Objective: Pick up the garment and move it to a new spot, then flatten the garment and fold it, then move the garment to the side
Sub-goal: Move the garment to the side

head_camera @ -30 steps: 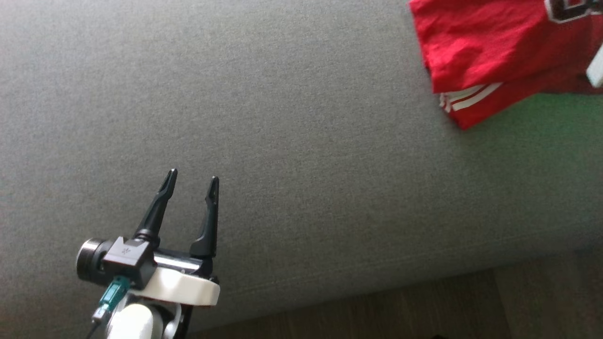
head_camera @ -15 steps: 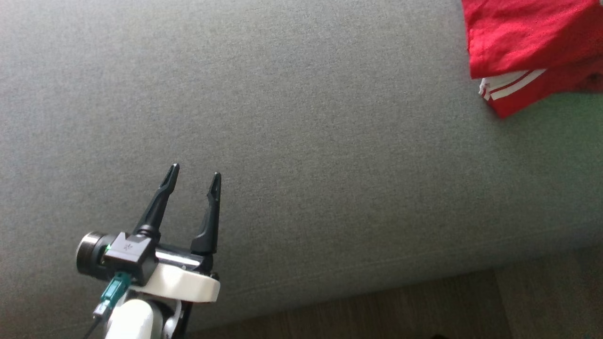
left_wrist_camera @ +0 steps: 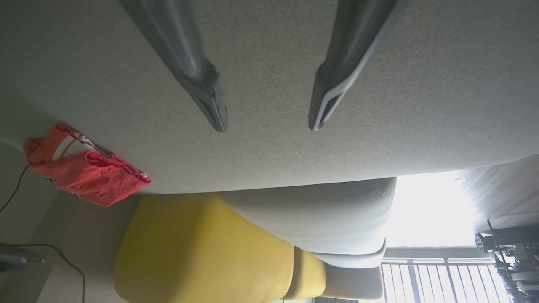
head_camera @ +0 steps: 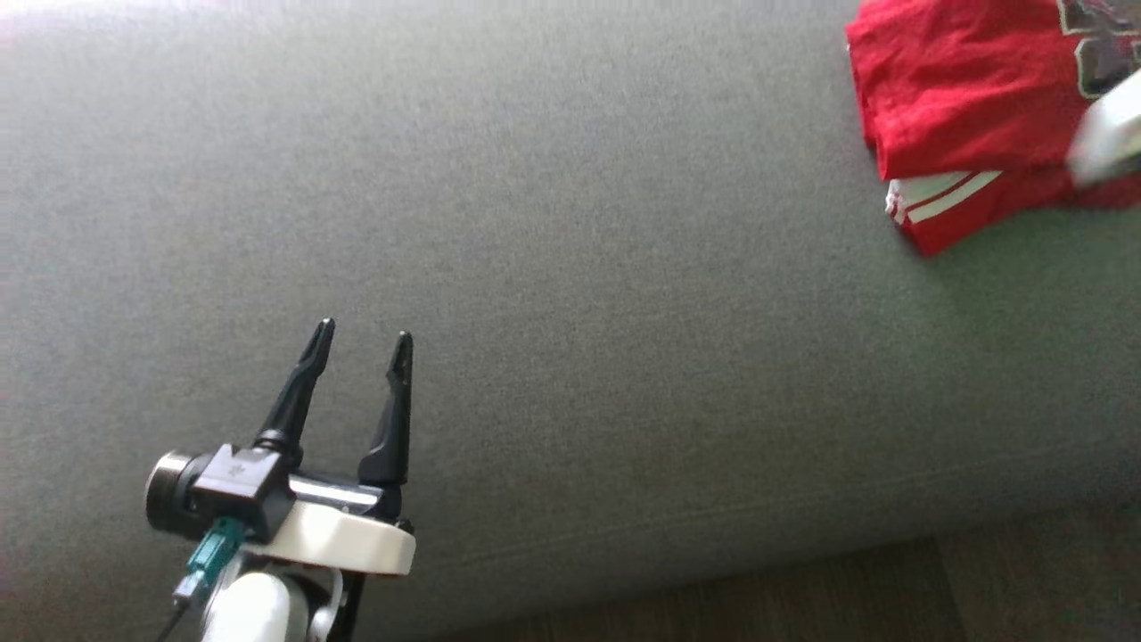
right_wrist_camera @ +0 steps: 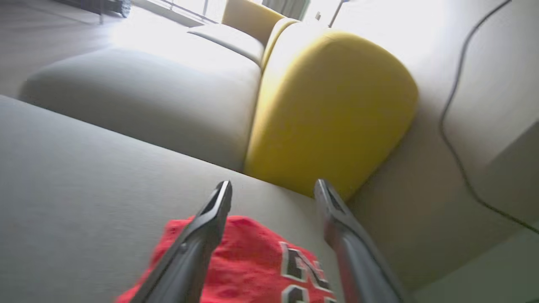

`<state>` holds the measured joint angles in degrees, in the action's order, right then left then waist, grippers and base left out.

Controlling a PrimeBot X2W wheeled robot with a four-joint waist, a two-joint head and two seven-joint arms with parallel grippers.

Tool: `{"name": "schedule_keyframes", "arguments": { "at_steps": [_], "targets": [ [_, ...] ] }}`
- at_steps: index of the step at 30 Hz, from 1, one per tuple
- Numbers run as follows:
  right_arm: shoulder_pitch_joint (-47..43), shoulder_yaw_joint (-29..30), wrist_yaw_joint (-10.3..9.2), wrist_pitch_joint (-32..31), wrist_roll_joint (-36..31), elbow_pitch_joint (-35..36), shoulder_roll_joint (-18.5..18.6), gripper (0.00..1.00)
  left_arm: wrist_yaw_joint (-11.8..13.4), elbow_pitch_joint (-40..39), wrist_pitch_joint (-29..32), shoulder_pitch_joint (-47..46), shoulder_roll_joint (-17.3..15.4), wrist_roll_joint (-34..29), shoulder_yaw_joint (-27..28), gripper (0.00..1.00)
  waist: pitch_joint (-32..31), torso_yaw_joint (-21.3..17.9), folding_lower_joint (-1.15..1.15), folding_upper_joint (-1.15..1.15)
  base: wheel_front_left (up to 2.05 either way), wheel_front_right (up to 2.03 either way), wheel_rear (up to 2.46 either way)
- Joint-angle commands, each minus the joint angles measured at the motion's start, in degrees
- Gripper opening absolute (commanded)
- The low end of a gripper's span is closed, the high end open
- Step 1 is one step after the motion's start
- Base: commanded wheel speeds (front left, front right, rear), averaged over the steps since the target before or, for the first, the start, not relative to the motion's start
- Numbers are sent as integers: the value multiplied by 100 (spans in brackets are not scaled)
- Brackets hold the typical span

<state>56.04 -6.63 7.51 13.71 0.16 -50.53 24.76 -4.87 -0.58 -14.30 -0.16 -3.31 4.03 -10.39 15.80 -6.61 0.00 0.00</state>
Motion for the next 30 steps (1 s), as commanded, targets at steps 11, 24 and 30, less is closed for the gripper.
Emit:
{"name": "schedule_keyframes", "arguments": {
  "at_steps": [11, 24, 30],
  "targets": [
    [-2185, 450, -2, 123, -68, 1870, -1689, 100, 453, -229, -70, 137, 40, 732, 310, 100, -761, 355, 0, 0, 0, 0, 0],
    [-4883, 799, -2, 128, 98, 4320, -2185, 100, 815, -385, -70, 654, 43, 1037, 290, 100, -1544, 710, 0, 0, 0, 0, 0],
    [-5471, 869, -2, 129, 336, 4688, -2187, 100, 938, -374, -70, 872, 43, 861, 374, 100, -1701, 704, 0, 0, 0, 0, 0]
  ]
}}
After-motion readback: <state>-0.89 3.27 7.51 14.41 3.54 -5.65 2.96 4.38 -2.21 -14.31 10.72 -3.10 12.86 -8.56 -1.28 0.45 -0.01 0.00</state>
